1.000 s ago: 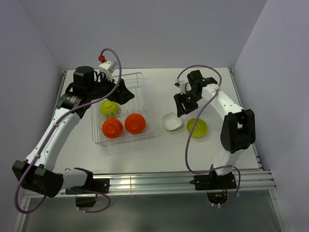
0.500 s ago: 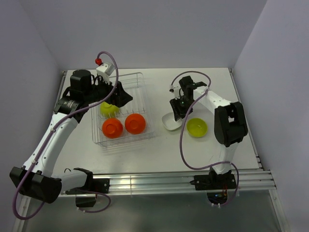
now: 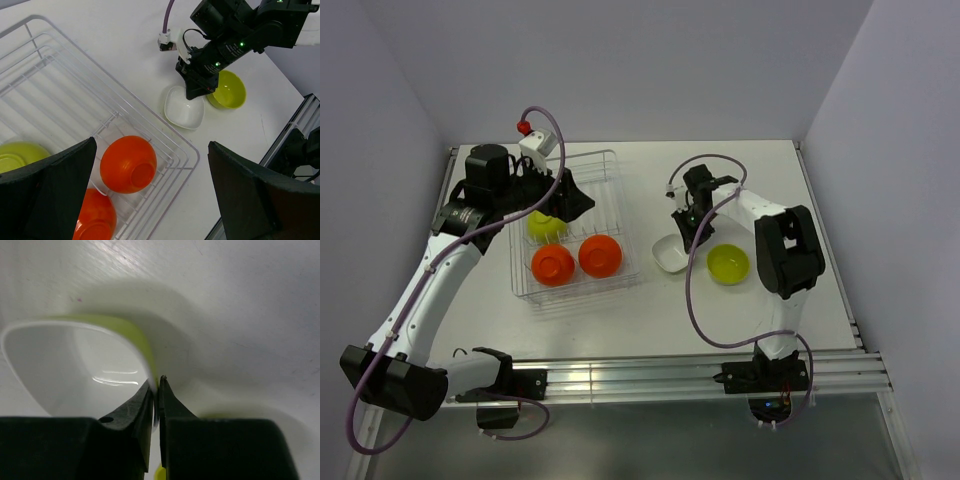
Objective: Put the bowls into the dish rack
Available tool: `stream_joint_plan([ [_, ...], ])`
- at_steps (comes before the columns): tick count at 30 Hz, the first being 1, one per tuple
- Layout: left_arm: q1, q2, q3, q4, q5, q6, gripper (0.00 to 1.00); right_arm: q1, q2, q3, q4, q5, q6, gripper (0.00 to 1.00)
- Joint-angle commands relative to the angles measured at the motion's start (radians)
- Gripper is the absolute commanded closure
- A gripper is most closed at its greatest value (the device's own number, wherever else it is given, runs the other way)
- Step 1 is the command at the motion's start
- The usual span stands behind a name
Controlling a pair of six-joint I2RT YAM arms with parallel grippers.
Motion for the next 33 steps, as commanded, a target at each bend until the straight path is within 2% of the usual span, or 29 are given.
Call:
stream_joint_plan([
  [1,0.005,-0.002,-0.003,0.034,0.03,-0.002,0.01,0.005,-0.015,-0.008,0.043,0.024,0.003,0.91],
  [2,0.005,0.001,-0.003,0.034,0.035,-0.003,0.0,0.005,-0.021,-0.008,0.043,0.02,-0.001,0.98],
  [3,0.005,0.004,-0.005,0.034,0.044,-0.003,0.01,0.005,-0.039,-0.011,0.046,0.02,-0.005,1.0],
  [7,0.004,0.023,0.017,0.045,0.102,-0.051,0.01,-0.021,-0.129,-0.004,0.034,-0.061,-0.023,1.0],
  [10,-0.002,0.041,0.046,0.059,0.015,-0.115,0.01,-0.102,-0.229,0.03,0.032,-0.218,0.009,1.0],
  [13,-0.011,0.059,0.066,0.074,-0.03,-0.178,0.01,-0.185,-0.318,0.053,0.084,-0.365,0.09,1.0],
  [15,-0.028,0.061,0.063,0.126,-0.043,-0.238,0.01,-0.218,-0.363,0.07,0.129,-0.459,0.21,1.0],
  [18,-0.057,0.059,0.051,0.223,-0.073,-0.311,0.0,-0.22,-0.404,0.065,0.234,-0.535,0.317,1.0],
  [22,-0.16,0.104,0.075,0.284,-0.089,-0.371,0.01,-0.222,-0.435,0.019,0.414,-0.653,0.506,1.0],
  [26,-0.192,0.171,0.081,0.352,-0.011,-0.485,0.0,-0.217,-0.421,0.01,0.482,-0.714,0.612,1.0],
  [29,-0.197,0.185,0.06,0.424,0.035,-0.575,0.01,-0.208,-0.435,0.001,0.479,-0.697,0.601,1.0],
  [33,-0.217,0.199,0.064,0.439,0.026,-0.582,0.0,-0.183,-0.45,-0.008,0.471,-0.691,0.575,1.0],
])
